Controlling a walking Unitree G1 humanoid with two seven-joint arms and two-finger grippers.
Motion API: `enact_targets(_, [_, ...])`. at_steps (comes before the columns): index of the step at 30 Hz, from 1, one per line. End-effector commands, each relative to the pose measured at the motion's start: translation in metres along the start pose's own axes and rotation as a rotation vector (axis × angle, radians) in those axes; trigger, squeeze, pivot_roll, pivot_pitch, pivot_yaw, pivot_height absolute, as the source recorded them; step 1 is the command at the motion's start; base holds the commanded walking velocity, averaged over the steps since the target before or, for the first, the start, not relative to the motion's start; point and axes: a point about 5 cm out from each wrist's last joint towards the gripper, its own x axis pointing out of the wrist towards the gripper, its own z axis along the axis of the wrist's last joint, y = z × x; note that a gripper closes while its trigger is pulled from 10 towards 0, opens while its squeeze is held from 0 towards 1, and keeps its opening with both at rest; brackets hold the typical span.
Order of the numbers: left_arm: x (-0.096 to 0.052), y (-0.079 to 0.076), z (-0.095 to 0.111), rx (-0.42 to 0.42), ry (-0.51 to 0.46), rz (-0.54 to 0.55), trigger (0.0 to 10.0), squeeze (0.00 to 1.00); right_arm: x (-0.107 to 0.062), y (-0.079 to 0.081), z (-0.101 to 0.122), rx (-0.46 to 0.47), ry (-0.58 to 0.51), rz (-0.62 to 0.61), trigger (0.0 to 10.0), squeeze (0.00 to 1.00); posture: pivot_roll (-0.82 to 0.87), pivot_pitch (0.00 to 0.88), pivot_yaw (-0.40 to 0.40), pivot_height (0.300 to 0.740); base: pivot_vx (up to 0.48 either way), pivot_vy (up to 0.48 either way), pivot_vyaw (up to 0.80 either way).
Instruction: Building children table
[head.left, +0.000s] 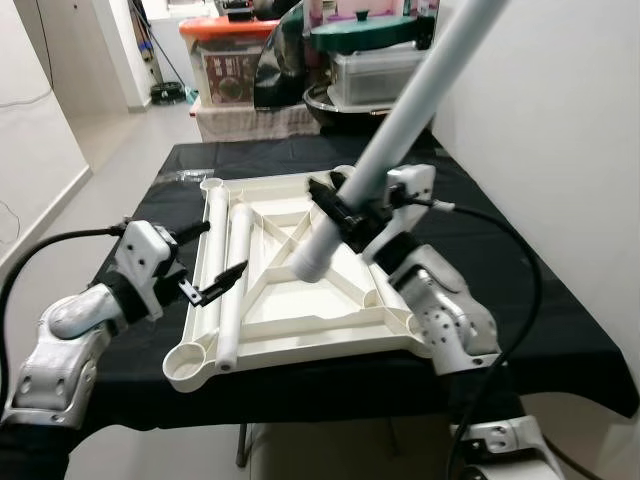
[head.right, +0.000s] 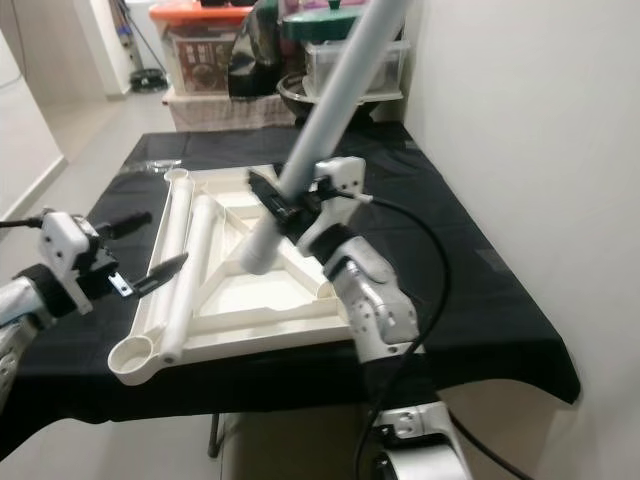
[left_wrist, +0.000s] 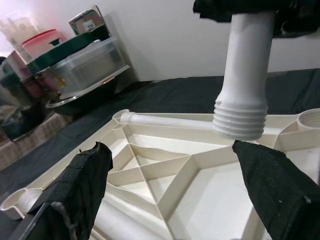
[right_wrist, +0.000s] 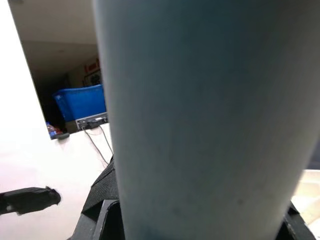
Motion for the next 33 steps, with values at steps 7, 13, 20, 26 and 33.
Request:
enact_targets(7, [-0.009,-0.030,-0.008,-0.177,-0.043,0.026,10.0,0.00,-0.006,-0.027,0.011,-0.174,0.029,-0.095,0.0,0.00,-0.01,0.000,-0.035,0.740,0.000,0.000,0.00])
enact_targets(13, [-0.015,-0.031,-0.021,-0.231,-0.019,0.160,10.0,0.00,-0.020,-0.041,0.015,-0.228,0.055,-0.113,0.0,0.00,0.00,0.000,-0.043,0.740,0.000,0.000,0.00])
enact_targets(20, [-0.017,-0.038,-0.031,-0.274,0.005,0.204,10.0,0.00,-0.038,-0.052,0.014,-0.267,0.106,-0.118,0.0,0.00,0.00,0.000,-0.042,0.740,0.000,0.000,0.00])
enact_targets(26, [-0.016,-0.047,-0.034,-0.311,0.009,0.198,10.0,0.00,-0.060,-0.064,0.010,-0.299,0.179,-0.115,0.0,0.00,-0.01,0.000,-0.038,0.740,0.000,0.000,0.00])
enact_targets(33, [-0.011,-0.059,-0.033,-0.336,0.010,0.188,10.0,0.00,-0.077,-0.082,0.003,-0.343,0.238,-0.196,0.0,0.00,-0.01,0.000,-0.039,0.740,0.000,0.000,0.00])
